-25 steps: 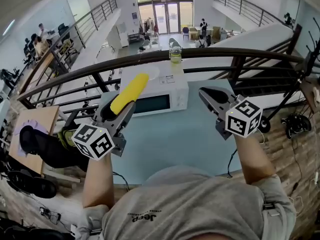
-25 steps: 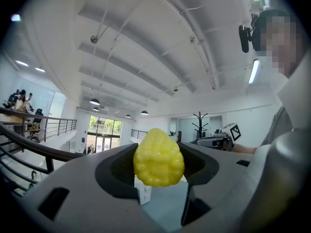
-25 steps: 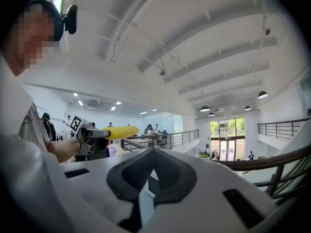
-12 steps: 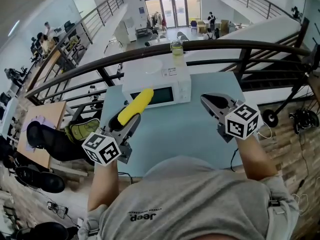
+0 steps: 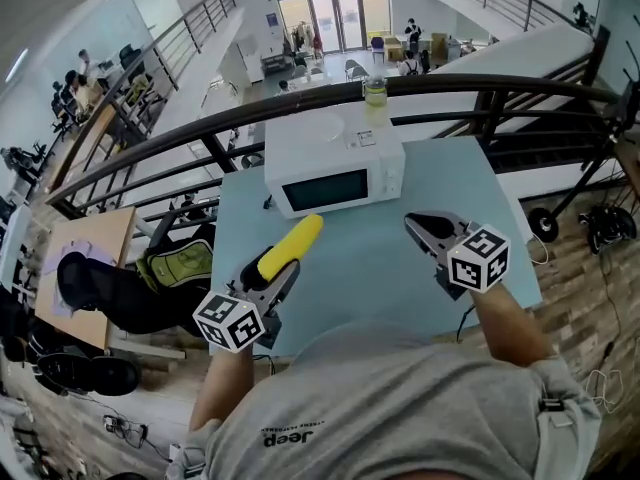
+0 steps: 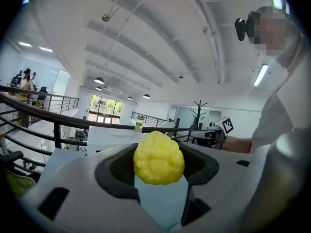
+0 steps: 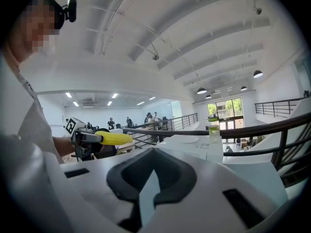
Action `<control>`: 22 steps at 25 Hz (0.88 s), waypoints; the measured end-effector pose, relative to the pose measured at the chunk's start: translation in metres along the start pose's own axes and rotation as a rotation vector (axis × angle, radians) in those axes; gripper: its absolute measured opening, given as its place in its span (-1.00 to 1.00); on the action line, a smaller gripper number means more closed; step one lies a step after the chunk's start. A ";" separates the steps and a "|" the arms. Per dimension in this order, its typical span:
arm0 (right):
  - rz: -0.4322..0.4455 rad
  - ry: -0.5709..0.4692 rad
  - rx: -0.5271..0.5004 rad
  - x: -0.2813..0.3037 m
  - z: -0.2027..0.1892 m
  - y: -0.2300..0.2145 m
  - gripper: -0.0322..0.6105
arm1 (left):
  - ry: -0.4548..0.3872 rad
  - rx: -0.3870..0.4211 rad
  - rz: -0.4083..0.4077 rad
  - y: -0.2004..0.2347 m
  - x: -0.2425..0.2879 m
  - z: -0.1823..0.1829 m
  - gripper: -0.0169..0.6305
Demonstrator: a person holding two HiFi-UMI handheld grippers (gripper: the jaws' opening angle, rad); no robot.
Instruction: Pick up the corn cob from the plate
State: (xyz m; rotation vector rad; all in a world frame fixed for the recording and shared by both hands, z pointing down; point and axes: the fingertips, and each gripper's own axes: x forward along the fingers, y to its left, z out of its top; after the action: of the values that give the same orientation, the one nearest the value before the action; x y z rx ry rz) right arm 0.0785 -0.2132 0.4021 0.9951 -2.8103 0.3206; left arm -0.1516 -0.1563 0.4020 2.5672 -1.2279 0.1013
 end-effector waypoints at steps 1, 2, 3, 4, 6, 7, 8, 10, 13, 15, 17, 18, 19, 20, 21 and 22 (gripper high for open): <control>0.001 0.012 -0.004 0.006 -0.006 0.005 -0.85 | 0.002 -0.005 0.001 0.006 -0.005 -0.006 -0.15; 0.003 0.024 -0.003 0.012 -0.012 0.010 -0.85 | 0.006 -0.013 0.001 0.011 -0.008 -0.011 -0.15; 0.006 0.034 0.000 0.018 -0.018 0.014 -0.85 | 0.012 -0.021 0.001 0.016 -0.011 -0.017 -0.15; 0.010 0.042 0.005 0.023 -0.023 0.018 -0.85 | 0.019 -0.027 0.001 0.020 -0.013 -0.023 -0.15; 0.022 0.058 0.008 0.032 -0.033 0.026 -0.85 | 0.031 -0.031 0.002 0.026 -0.017 -0.032 -0.15; 0.026 0.069 0.006 0.036 -0.038 0.029 -0.85 | 0.035 -0.035 0.003 0.028 -0.018 -0.037 -0.15; 0.030 0.083 0.002 0.039 -0.043 0.032 -0.85 | 0.037 -0.041 0.003 0.029 -0.019 -0.041 -0.15; 0.038 0.111 -0.001 0.044 -0.052 0.037 -0.85 | 0.039 -0.055 0.004 0.031 -0.021 -0.046 -0.15; 0.053 0.134 0.004 0.049 -0.061 0.042 -0.86 | 0.044 -0.067 0.006 0.031 -0.022 -0.051 -0.15; 0.060 0.144 0.010 0.048 -0.065 0.042 -0.85 | 0.042 -0.072 0.004 0.029 -0.021 -0.053 -0.15; 0.062 0.151 0.012 0.047 -0.067 0.041 -0.85 | 0.037 -0.074 0.002 0.028 -0.019 -0.053 -0.15; 0.062 0.153 0.012 0.047 -0.067 0.040 -0.85 | 0.035 -0.075 0.003 0.027 -0.019 -0.053 -0.15; 0.063 0.154 0.012 0.047 -0.067 0.039 -0.85 | 0.033 -0.076 0.005 0.027 -0.018 -0.053 -0.15; 0.064 0.153 0.010 0.047 -0.066 0.037 -0.85 | 0.031 -0.077 0.007 0.027 -0.017 -0.053 -0.15; 0.065 0.151 0.009 0.046 -0.066 0.036 -0.86 | 0.030 -0.078 0.008 0.027 -0.016 -0.053 -0.15; 0.066 0.149 0.008 0.046 -0.065 0.034 -0.85 | 0.029 -0.079 0.009 0.026 -0.014 -0.053 -0.15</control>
State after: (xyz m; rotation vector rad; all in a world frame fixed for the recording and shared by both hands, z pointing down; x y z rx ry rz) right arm 0.0259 -0.1990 0.4689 0.8443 -2.7132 0.3967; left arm -0.1773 -0.1458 0.4558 2.4852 -1.2082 0.0893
